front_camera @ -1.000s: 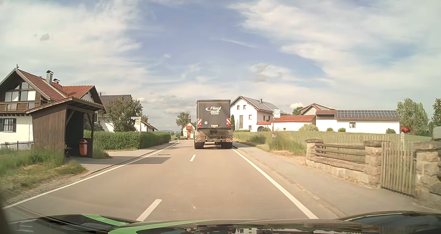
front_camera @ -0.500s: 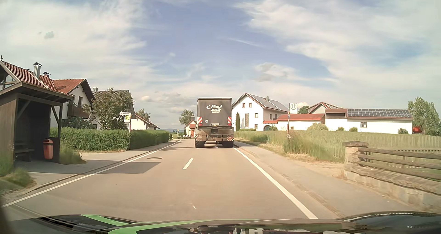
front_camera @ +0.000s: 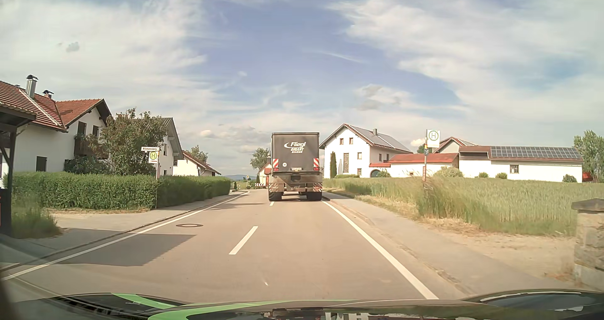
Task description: Follow the waypoints while adhering to traffic rules and regulations
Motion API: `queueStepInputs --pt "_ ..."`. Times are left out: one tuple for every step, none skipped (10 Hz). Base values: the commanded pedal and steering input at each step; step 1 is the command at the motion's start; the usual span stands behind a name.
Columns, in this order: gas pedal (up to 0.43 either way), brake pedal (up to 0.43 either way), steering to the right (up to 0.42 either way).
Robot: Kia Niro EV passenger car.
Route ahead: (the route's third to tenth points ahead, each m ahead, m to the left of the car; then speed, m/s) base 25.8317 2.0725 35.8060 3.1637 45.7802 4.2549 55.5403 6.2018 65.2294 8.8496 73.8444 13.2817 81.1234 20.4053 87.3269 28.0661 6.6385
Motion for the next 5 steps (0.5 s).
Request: queueStepInputs --pt "0.02 0.0 -0.023" --pt "0.028 0.0 -0.022" --pt "0.028 0.0 -0.021" --pt "0.028 0.0 -0.019" --pt "0.028 0.0 -0.018"
